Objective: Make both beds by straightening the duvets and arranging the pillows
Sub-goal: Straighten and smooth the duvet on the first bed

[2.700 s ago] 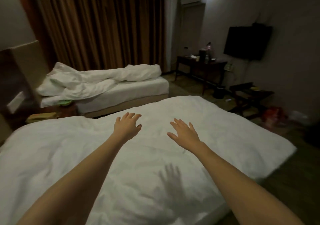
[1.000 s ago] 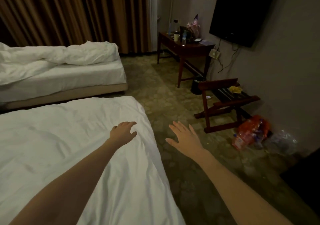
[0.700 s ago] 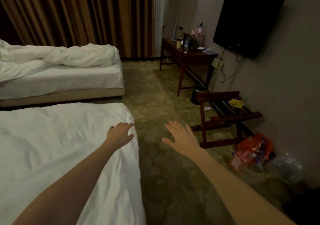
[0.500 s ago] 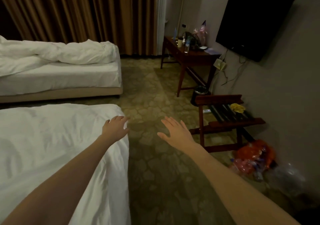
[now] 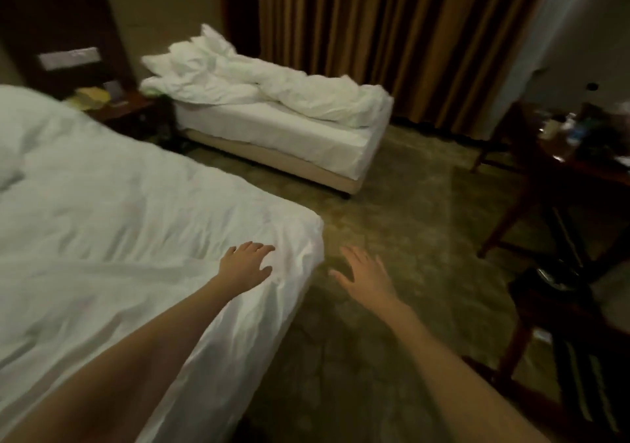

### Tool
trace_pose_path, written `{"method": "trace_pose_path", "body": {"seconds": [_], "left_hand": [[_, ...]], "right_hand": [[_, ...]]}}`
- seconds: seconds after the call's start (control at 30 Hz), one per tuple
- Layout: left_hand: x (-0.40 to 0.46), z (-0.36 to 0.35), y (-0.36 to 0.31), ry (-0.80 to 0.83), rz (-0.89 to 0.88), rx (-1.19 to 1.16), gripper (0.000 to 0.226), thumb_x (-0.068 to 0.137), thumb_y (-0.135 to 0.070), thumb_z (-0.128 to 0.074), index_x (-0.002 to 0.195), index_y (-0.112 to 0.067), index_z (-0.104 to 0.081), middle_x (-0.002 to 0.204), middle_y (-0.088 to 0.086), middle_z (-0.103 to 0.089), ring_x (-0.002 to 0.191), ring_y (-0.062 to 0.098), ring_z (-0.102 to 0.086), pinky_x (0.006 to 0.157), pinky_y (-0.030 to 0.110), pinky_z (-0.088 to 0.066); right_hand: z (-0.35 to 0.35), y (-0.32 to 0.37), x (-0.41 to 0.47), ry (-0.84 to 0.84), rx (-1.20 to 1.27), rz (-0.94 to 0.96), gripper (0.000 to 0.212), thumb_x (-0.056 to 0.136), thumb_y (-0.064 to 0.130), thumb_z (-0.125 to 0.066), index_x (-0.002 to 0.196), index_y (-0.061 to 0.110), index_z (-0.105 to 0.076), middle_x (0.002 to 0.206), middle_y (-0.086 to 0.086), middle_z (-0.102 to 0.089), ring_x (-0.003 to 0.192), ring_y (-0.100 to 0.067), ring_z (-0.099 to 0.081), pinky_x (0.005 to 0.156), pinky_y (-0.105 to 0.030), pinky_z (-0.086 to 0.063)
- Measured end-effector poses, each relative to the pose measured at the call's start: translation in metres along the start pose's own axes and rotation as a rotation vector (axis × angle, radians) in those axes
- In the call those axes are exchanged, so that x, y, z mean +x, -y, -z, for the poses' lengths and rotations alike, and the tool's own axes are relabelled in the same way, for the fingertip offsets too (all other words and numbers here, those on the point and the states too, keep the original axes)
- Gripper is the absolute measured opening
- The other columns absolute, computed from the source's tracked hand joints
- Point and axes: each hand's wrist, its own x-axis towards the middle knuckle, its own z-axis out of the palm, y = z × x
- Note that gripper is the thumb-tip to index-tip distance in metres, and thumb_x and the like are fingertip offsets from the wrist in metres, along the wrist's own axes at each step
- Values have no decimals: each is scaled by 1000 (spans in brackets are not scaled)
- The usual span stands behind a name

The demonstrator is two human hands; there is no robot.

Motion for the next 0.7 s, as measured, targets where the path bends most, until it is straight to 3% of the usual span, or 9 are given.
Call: {"method": "trace_pose_path", "body": {"seconds": [0.17,0.4,0.7], "left_hand": [[2,-25,38,13,282,-90,52,96,-43,-44,145,-31,-31,150,-5,-35,139,17,-30,112,38,-24],[33,-73,96,29,545,-259,56,93,-43,-49,145,-31,-32,151,-4,-34,140,17,-28,113,42,-25],[107,-179,133,-40,775,-491,56,91,-42,-55,143,-30,-37,147,-4,-40,133,16,-38,109,38,-32]], "right_hand": [[-23,-5,87,157,-109,228,65,97,55,-35,151,24,-18,160,3,-10,147,-13,-8,117,-41,-2],[-80,43,211,348,-170,510,65,97,57,-30,151,24,-16,160,4,-8,147,-15,-6,117,-41,-3],[-196,76,337,534,-135,643,64,97,52,-38,150,20,-22,159,3,-16,146,-13,-11,117,-38,-6]]}}
